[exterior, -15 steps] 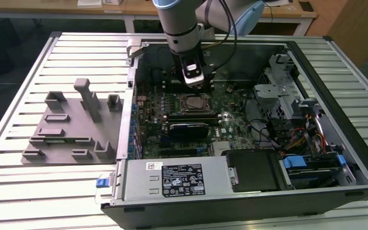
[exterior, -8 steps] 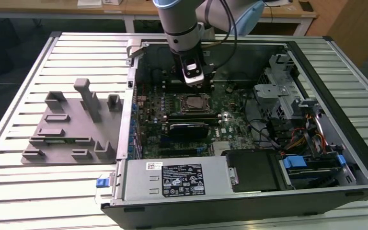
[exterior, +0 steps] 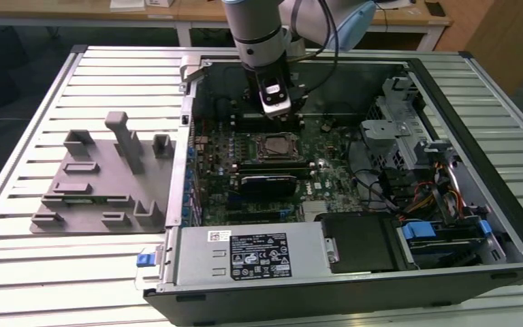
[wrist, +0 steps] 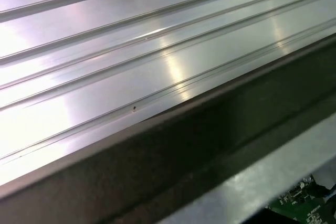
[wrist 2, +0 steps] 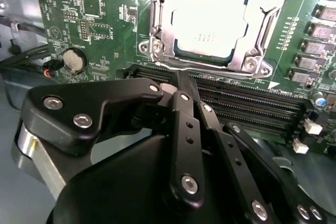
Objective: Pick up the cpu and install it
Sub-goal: 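Install the first cpu locking lever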
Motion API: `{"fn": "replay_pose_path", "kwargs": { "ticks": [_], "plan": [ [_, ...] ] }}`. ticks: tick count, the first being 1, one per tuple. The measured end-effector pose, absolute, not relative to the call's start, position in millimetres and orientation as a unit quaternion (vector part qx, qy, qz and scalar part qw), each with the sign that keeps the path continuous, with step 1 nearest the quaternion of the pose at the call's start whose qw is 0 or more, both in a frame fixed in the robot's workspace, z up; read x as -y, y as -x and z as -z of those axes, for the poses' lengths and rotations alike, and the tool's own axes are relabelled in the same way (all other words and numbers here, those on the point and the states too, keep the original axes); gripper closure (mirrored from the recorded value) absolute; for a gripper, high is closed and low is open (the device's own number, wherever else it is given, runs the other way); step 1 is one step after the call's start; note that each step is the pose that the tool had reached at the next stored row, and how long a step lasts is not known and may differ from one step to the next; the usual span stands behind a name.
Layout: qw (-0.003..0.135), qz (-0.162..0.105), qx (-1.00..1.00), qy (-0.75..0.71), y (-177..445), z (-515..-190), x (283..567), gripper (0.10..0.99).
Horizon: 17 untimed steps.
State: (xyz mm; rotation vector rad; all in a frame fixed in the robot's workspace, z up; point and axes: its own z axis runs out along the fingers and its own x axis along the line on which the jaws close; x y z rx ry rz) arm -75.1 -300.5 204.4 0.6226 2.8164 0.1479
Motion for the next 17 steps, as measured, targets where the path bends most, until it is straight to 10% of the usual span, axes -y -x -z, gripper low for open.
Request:
{"fn": "replay_pose_path", "kwargs": {
  "ticks": [17],
  "plan": [
    [0.088, -0.041, -0.972, -0.216, 68.4, -204.4, 304.3, 0.980]
  ]
}}
